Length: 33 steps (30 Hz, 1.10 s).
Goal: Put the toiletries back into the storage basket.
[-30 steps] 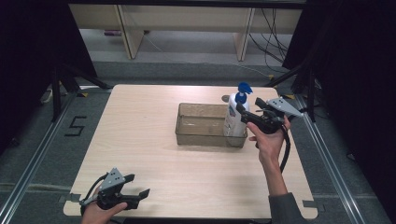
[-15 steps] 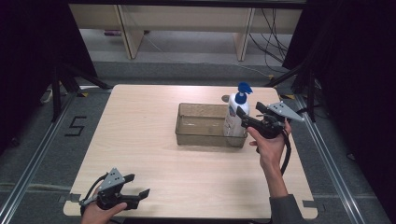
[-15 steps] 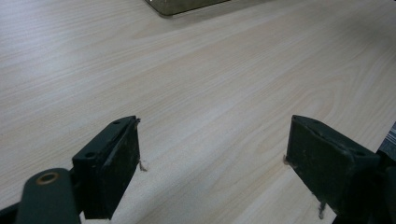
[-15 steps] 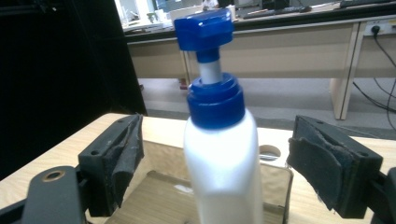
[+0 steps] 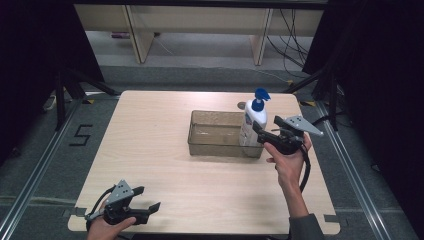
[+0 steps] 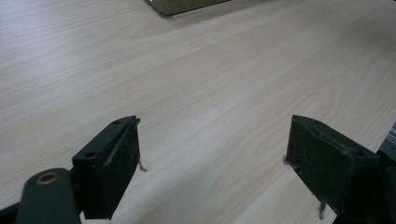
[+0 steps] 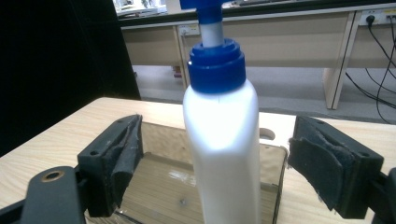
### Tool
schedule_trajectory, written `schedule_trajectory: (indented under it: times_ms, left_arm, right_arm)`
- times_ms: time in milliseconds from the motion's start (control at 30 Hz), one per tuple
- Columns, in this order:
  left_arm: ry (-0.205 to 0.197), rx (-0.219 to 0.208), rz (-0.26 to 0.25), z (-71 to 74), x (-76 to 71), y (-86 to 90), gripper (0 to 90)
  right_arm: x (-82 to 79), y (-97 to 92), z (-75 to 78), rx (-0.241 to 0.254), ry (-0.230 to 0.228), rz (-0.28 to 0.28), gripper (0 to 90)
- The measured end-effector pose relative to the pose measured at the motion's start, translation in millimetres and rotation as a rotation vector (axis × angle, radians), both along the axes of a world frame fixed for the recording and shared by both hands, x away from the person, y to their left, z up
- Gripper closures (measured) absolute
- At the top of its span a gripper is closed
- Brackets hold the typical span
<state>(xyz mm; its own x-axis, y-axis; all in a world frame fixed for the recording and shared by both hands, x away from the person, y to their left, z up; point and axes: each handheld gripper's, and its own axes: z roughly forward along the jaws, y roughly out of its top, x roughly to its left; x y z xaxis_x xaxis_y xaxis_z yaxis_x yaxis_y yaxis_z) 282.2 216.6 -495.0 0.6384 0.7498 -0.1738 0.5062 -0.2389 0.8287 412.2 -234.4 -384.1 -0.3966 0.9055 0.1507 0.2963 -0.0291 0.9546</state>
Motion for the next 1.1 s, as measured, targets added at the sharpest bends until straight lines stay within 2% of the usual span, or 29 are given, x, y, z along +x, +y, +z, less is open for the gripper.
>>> schedule_trajectory:
  times_ms: [67, 200, 233, 267, 300, 333, 433, 467, 533, 600, 633, 667, 700, 733, 767, 833, 933, 1000, 1033, 1067, 1100]
  left_arm:
    - [-0.001, 0.005, -0.002, 0.3, 0.0, 0.5, 16.9]
    - [-0.001, 0.01, -0.001, 1.2, -1.0, 0.2, 16.9]
    - [-0.002, 0.008, -0.003, 1.3, -1.0, 0.1, 16.9]
    - [-0.003, 0.002, -0.001, 1.2, -1.2, -0.3, 16.8]
    - [-0.003, 0.002, -0.002, 1.3, -1.2, -0.3, 16.8]
    - [-0.003, 0.002, -0.003, 1.5, -1.2, -0.3, 16.9]
    - [-0.008, 0.0, -0.011, 1.8, -0.9, 0.4, 16.8]
    - [-0.008, 0.0, -0.01, 1.8, -0.9, 0.4, 16.8]
    - [-0.007, 0.001, -0.012, 1.6, -0.9, 0.3, 16.8]
    - [-0.003, 0.02, -0.012, 2.4, -1.5, 0.6, 16.8]
    - [-0.009, 0.01, -0.02, 1.6, -0.8, 0.6, 16.8]
    - [-0.007, 0.009, -0.016, 1.7, -1.0, 0.4, 16.8]
    - [-0.007, 0.007, -0.015, 1.6, -0.9, 0.3, 16.8]
    - [-0.004, 0.023, -0.012, 2.6, -1.3, 0.7, 16.8]
    - [-0.003, 0.019, -0.009, 2.4, -1.4, 0.6, 16.8]
    - [-0.004, 0.018, -0.011, 2.4, -1.4, 0.6, 16.8]
    - [-0.008, 0.008, -0.016, 1.7, -1.1, 0.3, 16.8]
    - [-0.003, 0.02, -0.011, 2.6, -1.6, 0.7, 16.8]
    - [-0.005, 0.018, -0.013, 2.4, -1.3, 0.9, 16.8]
    - [-0.007, 0.012, -0.017, 1.9, -0.9, 1.1, 16.8]
    - [-0.008, 0.001, -0.013, 1.5, -0.7, 0.4, 16.8]
  right_arm:
    - [-1.1, -0.3, -2.3, 0.0, -0.006, -0.002, 18.0]
    - [-5.8, 0.1, -6.0, -0.002, 0.017, -0.005, 18.9]
    - [-5.9, -1.2, -6.5, -0.025, 0.006, -0.004, 18.9]
    - [-7.0, 0.1, -7.9, -0.01, 0.011, 0.0, 18.9]
    - [-8.4, -0.1, -8.6, -0.012, 0.026, 0.002, 18.9]
    - [-8.6, -0.7, -9.4, -0.026, 0.019, -0.001, 18.9]
    - [-10.3, -0.3, -12.8, -0.009, 0.035, -0.004, 19.0]
    - [-10.4, -1.0, -13.7, -0.02, 0.029, -0.007, 19.0]
    - [-13.7, 0.4, -15.1, 0.006, 0.055, -0.012, 19.0]
    - [-13.6, -0.7, -17.2, -0.005, 0.034, 0.0, 19.0]
    - [-15.1, -0.8, -17.5, -0.006, 0.047, 0.001, 19.0]
    - [-15.5, -2.9, -17.8, -0.029, 0.029, -0.005, 19.0]
    - [-17.0, -1.3, -18.4, 0.004, 0.039, -0.006, 19.0]
    - [-16.9, -2.2, -18.4, -0.002, 0.039, -0.002, 19.0]
    - [-18.4, -2.7, -18.1, -0.002, 0.054, -0.005, 19.0]
    - [-19.0, -3.3, -19.4, -0.001, 0.039, -0.002, 19.0]
    - [-21.2, -3.0, -20.9, -0.005, 0.05, 0.002, 19.0]
    - [-22.6, -2.6, -22.1, -0.009, 0.057, 0.003, 19.0]
    - [-22.9, -2.6, -22.8, -0.022, 0.047, -0.001, 19.1]
    - [-23.3, -1.4, -23.2, -0.004, 0.054, 0.005, 19.0]
    - [-22.7, -1.6, -24.0, -0.014, 0.044, 0.007, 19.0]
